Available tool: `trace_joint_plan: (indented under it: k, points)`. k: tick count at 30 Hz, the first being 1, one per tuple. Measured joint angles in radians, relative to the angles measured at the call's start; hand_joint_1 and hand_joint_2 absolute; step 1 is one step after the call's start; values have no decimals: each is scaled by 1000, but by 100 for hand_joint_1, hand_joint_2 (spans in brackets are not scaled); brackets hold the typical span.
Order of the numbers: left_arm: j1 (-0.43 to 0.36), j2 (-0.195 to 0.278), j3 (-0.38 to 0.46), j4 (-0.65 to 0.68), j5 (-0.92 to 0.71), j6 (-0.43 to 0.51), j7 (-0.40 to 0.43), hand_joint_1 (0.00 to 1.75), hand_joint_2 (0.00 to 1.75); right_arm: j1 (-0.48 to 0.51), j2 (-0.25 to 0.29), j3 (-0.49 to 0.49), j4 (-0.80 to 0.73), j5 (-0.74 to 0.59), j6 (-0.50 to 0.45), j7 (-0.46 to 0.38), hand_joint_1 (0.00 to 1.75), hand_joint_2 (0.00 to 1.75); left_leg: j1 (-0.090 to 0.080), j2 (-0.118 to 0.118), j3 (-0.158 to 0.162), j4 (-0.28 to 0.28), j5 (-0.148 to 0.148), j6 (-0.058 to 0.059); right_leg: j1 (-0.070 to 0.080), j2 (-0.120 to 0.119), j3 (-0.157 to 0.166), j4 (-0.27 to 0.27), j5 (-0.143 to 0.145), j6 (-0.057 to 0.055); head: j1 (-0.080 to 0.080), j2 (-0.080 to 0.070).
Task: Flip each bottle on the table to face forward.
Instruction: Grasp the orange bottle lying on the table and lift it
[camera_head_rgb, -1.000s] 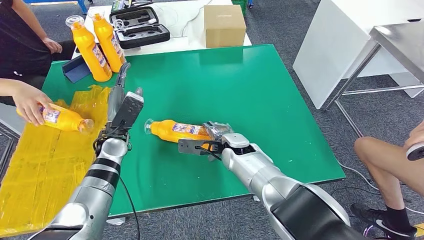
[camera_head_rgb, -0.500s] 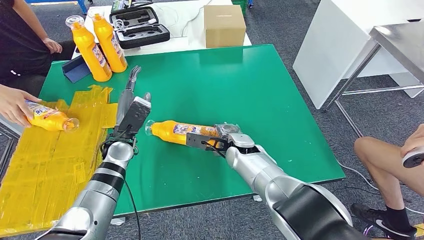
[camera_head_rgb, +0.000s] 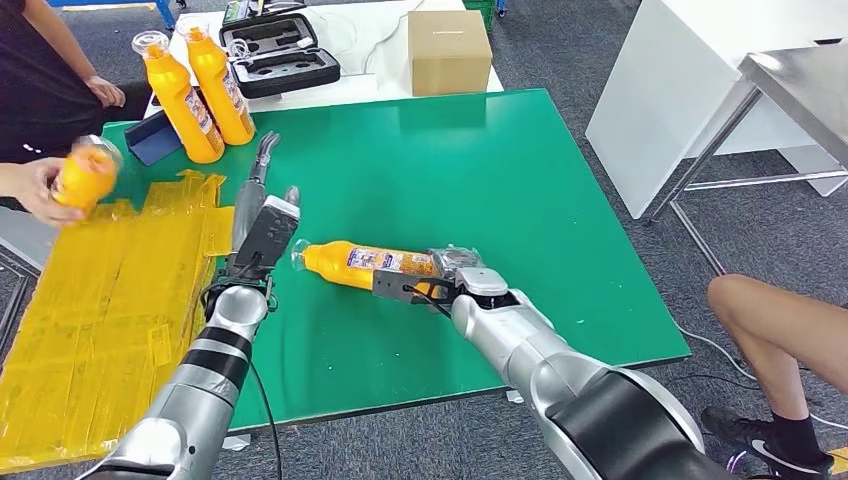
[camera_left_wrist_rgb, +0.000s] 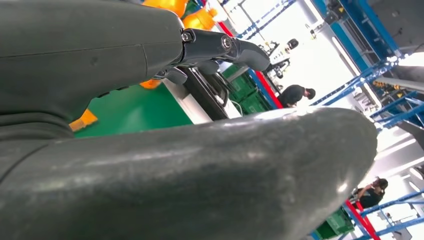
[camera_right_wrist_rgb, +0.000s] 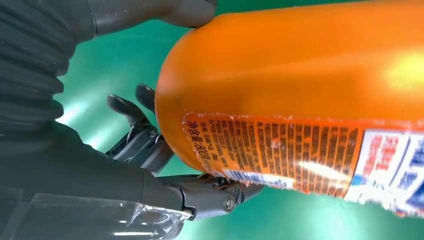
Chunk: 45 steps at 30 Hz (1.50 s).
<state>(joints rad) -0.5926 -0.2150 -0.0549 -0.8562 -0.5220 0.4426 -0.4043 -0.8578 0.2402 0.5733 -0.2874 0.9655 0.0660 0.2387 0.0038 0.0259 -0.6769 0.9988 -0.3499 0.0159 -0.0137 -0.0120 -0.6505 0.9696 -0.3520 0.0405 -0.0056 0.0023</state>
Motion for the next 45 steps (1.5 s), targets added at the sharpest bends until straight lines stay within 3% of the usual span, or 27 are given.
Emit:
trace_joint_plan:
  k: [8,13,26,30,31,34,35,38,45]
  points:
    - [34,18,14,-36,6,15,0,0,0,-22,-21,40,0,90,102,1,175,175,0,0,2,0,0,0,0,-1,2,0,0,0,0,0]
    - [62,33,40,-64,14,20,-5,0,0,-31,-71,89,-2,156,182,-54,175,175,0,-1,5,0,0,0,0,-1,5,-1,-1,-1,0,0]
    - [84,48,64,-88,18,24,-12,0,0,-36,-119,133,-6,176,213,-79,175,175,0,-4,10,0,1,1,0,-5,7,-1,-2,-2,0,0]
    - [88,51,73,-96,26,28,-19,0,0,-27,-170,146,-11,192,239,-141,175,175,0,-6,19,0,-4,1,-1,-8,8,-2,-7,0,0,0]
    - [90,53,75,-100,29,29,-21,0,0,-22,-192,150,-14,195,239,-162,163,175,0,-8,22,0,-6,1,-1,-10,11,-3,-9,0,0,0]
    - [100,56,83,-116,33,29,-25,0,0,-4,-254,158,-25,203,231,-196,32,175,0,-10,31,0,-10,2,-1,-12,23,-5,-17,0,0,0]
    - [102,57,85,-122,34,29,-24,0,0,6,-273,160,-29,206,227,-198,0,131,0,-11,34,0,-12,3,-1,-12,26,-5,-19,0,0,0]
    - [107,60,87,-139,38,27,-18,0,0,40,-320,164,-41,211,208,-185,0,0,0,-12,39,-1,-14,5,-1,-12,34,-7,-22,1,2,0]
    - [107,60,89,-150,39,19,-13,0,0,65,-345,164,-55,212,202,-152,0,0,1,-12,45,-1,-16,5,-1,-11,40,-9,-24,3,2,0]
